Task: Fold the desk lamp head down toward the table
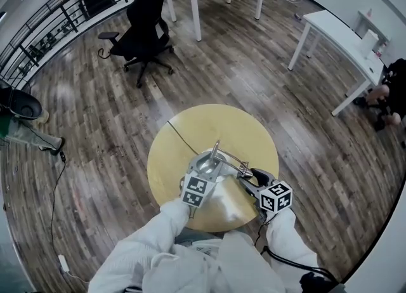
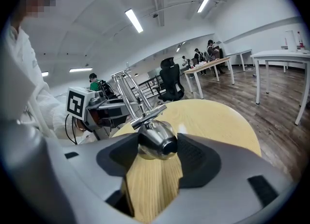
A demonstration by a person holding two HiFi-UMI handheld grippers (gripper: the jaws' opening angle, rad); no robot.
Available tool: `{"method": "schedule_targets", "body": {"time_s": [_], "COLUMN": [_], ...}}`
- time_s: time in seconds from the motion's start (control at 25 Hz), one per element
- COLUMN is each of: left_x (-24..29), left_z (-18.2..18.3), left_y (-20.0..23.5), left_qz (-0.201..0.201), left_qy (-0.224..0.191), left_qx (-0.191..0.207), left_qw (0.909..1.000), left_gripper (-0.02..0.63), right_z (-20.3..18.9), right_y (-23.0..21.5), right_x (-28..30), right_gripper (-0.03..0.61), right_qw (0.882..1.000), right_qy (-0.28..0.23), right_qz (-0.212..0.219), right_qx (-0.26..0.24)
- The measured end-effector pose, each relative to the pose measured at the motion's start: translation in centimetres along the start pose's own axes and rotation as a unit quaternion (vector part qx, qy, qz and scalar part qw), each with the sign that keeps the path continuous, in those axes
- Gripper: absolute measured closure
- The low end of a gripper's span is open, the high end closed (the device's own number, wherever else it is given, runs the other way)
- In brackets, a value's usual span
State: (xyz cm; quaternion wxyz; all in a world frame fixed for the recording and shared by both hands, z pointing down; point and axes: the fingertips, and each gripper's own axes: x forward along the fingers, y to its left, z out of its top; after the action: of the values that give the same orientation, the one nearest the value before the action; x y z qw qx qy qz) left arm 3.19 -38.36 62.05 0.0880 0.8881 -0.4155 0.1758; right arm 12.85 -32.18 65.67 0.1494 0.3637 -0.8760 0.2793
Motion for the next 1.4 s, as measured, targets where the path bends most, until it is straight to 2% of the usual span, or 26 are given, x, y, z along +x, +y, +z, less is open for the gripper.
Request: {"method": "schedule_targets", "body": {"time_s": [0.36,0.72,0.92,1.0,1.08,1.16,1.24,1.28,1.32,1.36,1.4], "left_x": [0.1,-0.1,-1.1,-2.6,-4.7,-7.3,-9.8,-10.9,-11.8,-12.5,-12.9], "left_z": [0.1,0.1,0.6,1.1,1.9,2.9,3.2,3.1,2.8,2.5,2.2], "left_y": [-0.1,-0.2,0.0,0.2,0.8,1.5,1.7,1.4,0.9,0.0,-1.1], "left_qz": [-0.001,0.006,0.016,0.016,0.026,0.041,0.056,0.065,0.074,0.076,0.068], "left_qy": [-0.002,-0.006,-0.028,-0.041,-0.053,-0.072,-0.081,-0.074,-0.065,-0.058,-0.054], "left_qx": [0.002,0.021,0.02,0.002,-0.033,-0.075,-0.095,-0.098,-0.101,-0.106,-0.113], "left_qw": [1.0,0.9997,0.9993,0.999,0.9977,0.9938,0.9906,0.9903,0.99,0.9898,0.9897], "left_gripper": [0.456,0.456,0.456,0.456,0.456,0.456,0.456,0.475,0.56,0.614,0.614], "right_z": [0.0,0.0,0.6,0.6,1.1,2.6,4.1,4.5,4.5,4.3,3.8], "right_y": [0.0,0.0,-0.8,-1.6,-2.5,-2.3,-0.7,0.6,2.1,3.5,4.9], "right_x": [0.2,0.1,-1.5,-3.1,-5.3,-7.7,-9.4,-9.8,-9.7,-9.3,-8.5], "right_gripper": [0.337,0.337,0.337,0.337,0.339,0.339,0.339,0.34,0.341,0.349,0.444], "right_qw": [1.0,1.0,1.0,1.0,0.999,0.993,0.985,0.981,0.978,0.976,0.973], "right_qy": [0.0,0.0,0.0,-0.006,-0.027,-0.07,-0.11,-0.121,-0.125,-0.124,-0.119], "right_qz": [0.001,0.016,0.003,-0.012,-0.042,-0.086,-0.13,-0.147,-0.164,-0.18,-0.196], "right_qx": [-0.002,-0.007,-0.017,-0.001,0.021,0.038,0.042,0.038,0.03,0.021,0.01]}}
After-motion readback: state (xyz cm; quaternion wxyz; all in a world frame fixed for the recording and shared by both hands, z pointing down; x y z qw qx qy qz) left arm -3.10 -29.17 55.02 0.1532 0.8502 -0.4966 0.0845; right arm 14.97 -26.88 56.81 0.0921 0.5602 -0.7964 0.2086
